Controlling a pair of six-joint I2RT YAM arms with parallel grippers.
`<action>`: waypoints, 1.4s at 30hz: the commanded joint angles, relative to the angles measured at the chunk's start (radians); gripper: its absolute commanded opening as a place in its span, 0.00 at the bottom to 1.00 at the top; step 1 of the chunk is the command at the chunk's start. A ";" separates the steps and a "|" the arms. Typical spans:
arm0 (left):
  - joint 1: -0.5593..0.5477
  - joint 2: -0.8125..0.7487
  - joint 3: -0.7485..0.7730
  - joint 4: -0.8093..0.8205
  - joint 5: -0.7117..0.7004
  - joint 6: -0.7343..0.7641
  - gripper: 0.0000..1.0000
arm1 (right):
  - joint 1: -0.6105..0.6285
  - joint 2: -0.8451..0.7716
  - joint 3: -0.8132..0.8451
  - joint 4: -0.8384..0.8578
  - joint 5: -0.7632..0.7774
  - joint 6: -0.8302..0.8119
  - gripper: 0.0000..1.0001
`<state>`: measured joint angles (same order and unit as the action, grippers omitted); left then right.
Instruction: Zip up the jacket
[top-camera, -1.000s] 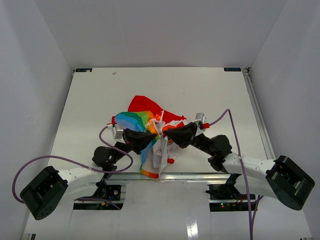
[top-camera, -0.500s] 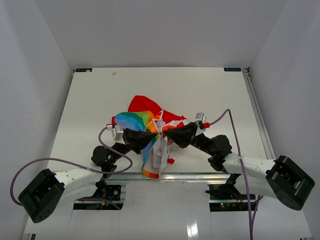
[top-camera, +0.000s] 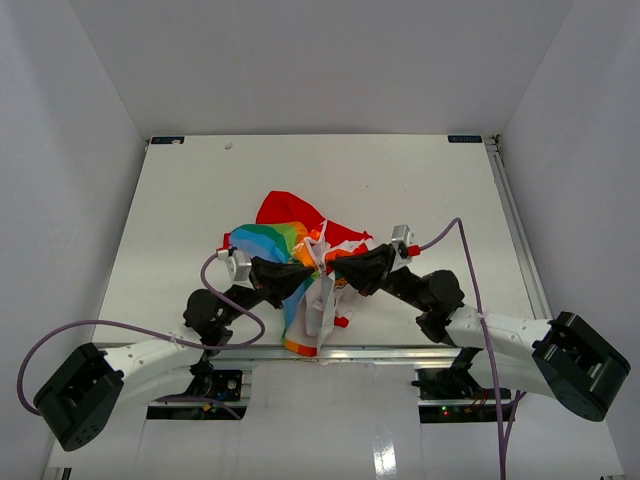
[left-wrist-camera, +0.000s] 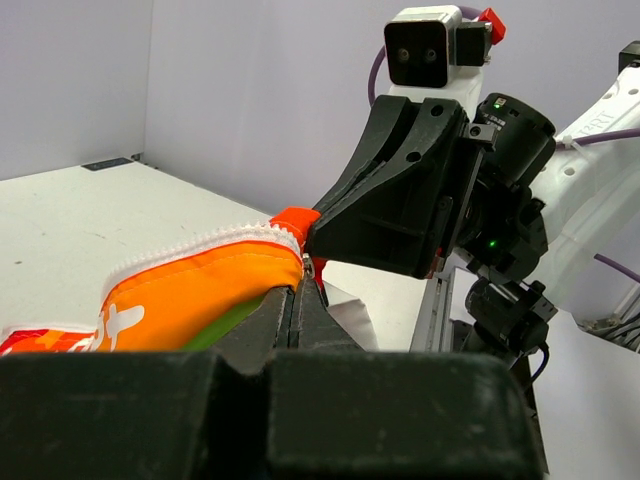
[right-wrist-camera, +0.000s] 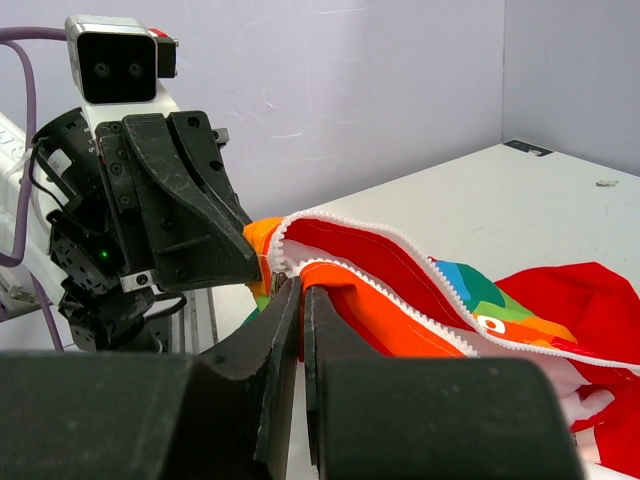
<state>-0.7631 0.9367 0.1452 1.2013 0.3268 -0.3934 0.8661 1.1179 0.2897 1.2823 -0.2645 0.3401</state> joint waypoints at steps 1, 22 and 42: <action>-0.005 -0.015 0.033 -0.048 0.028 0.025 0.00 | 0.005 -0.029 0.011 0.558 0.019 -0.012 0.08; -0.005 -0.009 0.091 -0.227 0.087 0.089 0.00 | 0.005 -0.083 0.020 0.385 -0.004 -0.057 0.08; -0.006 0.023 0.067 -0.130 0.245 0.060 0.00 | -0.002 -0.142 0.031 0.230 0.035 -0.118 0.08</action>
<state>-0.7625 0.9392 0.2165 1.0905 0.4650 -0.3173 0.8680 1.0029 0.2897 1.2219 -0.2829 0.2536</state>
